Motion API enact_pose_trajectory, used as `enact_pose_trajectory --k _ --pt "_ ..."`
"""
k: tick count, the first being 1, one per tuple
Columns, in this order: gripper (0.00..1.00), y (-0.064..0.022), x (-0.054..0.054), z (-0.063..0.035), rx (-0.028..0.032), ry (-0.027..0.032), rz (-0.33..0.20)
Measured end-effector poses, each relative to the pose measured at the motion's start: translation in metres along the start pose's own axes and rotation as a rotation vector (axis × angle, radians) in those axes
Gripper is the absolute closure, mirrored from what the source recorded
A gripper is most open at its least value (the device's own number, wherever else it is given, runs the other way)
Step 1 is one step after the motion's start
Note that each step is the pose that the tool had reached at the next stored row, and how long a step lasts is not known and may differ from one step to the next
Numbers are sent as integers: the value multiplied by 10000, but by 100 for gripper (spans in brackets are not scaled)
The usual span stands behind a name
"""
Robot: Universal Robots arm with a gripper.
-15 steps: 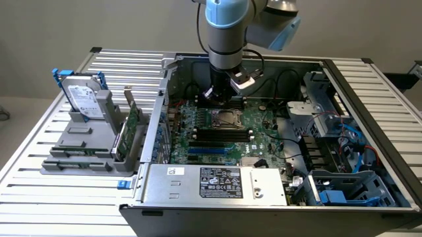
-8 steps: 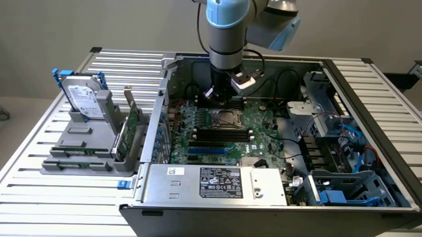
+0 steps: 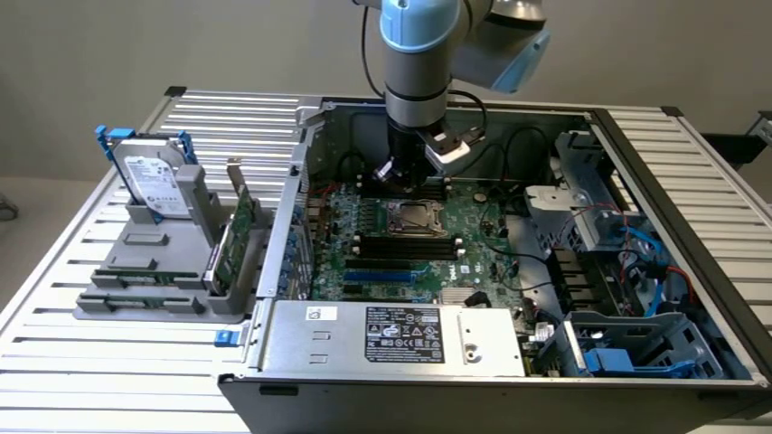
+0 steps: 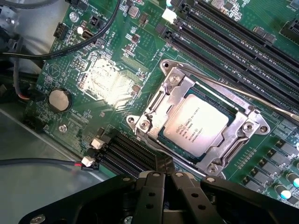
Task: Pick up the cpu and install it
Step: 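Install the first cpu locking lever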
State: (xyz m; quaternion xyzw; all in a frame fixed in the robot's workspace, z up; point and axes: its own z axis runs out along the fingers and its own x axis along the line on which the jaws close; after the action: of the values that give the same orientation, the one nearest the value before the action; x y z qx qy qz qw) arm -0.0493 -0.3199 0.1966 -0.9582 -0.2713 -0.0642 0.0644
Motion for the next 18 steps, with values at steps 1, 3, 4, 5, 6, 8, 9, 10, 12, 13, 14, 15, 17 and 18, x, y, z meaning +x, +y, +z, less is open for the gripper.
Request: enact_pose_trajectory --k 1,3,4,5,6,8,9,10,12,13,14,15,17,18 --pt "89 0 0 2 0 0 0" --pt "89 0 -1 4 -1 0 0" --pt "89 1 -1 6 -1 -1 0" --pt "89 1 -1 7 -2 -1 0" --pt "89 1 -1 8 -2 -3 0" --pt "89 2 -1 10 -3 -3 0" --pt "89 2 -1 11 -3 -3 0" --pt "89 2 0 11 -3 -3 0" --pt "89 3 1 11 -3 -2 0" --pt "89 3 2 12 -2 -1 0" --pt "89 4 2 12 -2 -1 0" --pt "89 4 3 12 -2 -1 0" --pt "89 6 6 12 -2 -1 0" --pt "89 7 7 12 -2 -1 0"
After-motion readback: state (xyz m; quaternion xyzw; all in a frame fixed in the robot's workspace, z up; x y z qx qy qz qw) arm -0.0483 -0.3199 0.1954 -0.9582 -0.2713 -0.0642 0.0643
